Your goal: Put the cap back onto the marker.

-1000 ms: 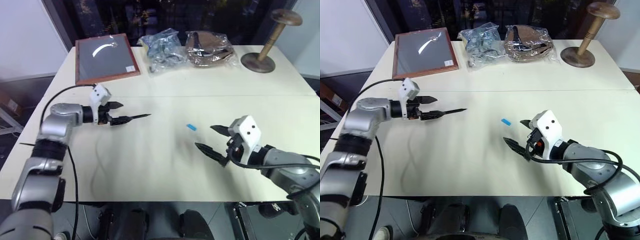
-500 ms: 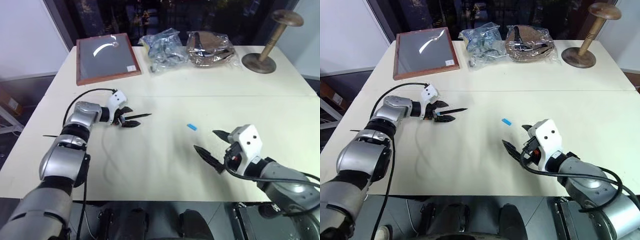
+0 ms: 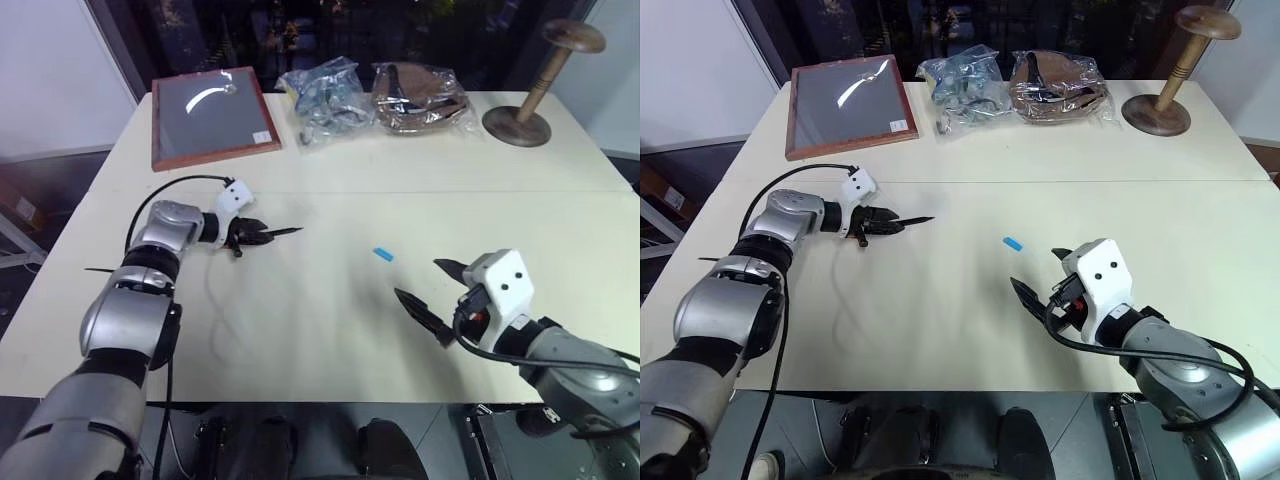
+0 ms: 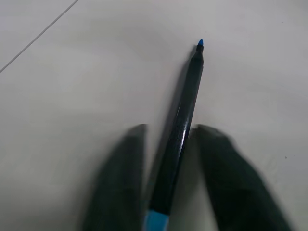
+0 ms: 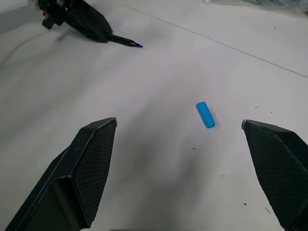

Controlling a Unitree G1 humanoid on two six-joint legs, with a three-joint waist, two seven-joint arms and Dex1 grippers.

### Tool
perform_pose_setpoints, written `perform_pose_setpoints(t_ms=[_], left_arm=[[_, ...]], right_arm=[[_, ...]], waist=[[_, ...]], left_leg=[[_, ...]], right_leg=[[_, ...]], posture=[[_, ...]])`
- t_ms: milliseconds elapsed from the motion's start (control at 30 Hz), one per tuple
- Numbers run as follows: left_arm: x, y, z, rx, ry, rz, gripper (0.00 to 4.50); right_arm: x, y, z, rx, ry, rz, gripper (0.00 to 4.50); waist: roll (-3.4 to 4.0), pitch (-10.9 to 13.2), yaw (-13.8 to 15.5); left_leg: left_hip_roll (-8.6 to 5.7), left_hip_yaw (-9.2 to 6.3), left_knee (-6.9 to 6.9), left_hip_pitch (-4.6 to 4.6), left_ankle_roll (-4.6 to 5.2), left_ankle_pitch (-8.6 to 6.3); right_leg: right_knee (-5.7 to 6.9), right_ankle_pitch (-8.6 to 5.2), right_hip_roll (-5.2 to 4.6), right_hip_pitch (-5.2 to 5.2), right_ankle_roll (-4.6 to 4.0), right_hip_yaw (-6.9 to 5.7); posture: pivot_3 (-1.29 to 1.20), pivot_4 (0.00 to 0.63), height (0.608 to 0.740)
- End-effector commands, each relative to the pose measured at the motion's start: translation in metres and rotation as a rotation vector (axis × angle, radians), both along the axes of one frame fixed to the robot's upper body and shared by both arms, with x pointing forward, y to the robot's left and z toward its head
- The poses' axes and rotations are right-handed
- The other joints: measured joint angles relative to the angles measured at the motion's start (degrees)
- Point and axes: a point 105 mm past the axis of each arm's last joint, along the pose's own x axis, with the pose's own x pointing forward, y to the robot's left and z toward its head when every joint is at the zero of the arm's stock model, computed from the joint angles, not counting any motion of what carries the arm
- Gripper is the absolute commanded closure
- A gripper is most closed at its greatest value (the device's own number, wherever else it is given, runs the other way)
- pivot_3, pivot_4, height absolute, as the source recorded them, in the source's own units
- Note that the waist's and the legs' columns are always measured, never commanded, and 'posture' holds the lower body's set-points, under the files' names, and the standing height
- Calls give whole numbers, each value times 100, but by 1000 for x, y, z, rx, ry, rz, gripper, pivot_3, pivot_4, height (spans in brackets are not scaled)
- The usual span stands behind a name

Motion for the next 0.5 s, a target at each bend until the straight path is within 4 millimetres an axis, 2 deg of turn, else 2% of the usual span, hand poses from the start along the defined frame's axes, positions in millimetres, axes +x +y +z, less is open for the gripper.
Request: perform_pose_setpoints(t_ms=[33,300,400,500], left_arm=[[-7,8,-14,40,54,-3,4489],[-8,1,-11,32,39,-51,4489],[-6,-7,2,17,-45,-103,4489],[-8,-17,26,-24,-150,-194,4489]], right_arm=[[-1,1,12,-13,-52,17,176],[1,-1,14,-29,-54,26,176],[3,-1,14,-39,-54,36,176],[8,-1,11,-57,-42,52,176]], waist=[[0,0,0],[-1,-1,1],[-1,-1,6],[-1,-1,6]], left_leg=[[0,0,0,0,0,0],[0,0,0,0,0,0],[0,0,0,0,0,0],[1,-1,0,0,0,0]], right_leg=[[0,0,0,0,0,0],[1,0,0,0,0,0],[2,0,0,0,0,0],[2,0,0,0,0,0]], posture=[[0,150,740],[0,150,740],[0,150,740],[0,150,740]])
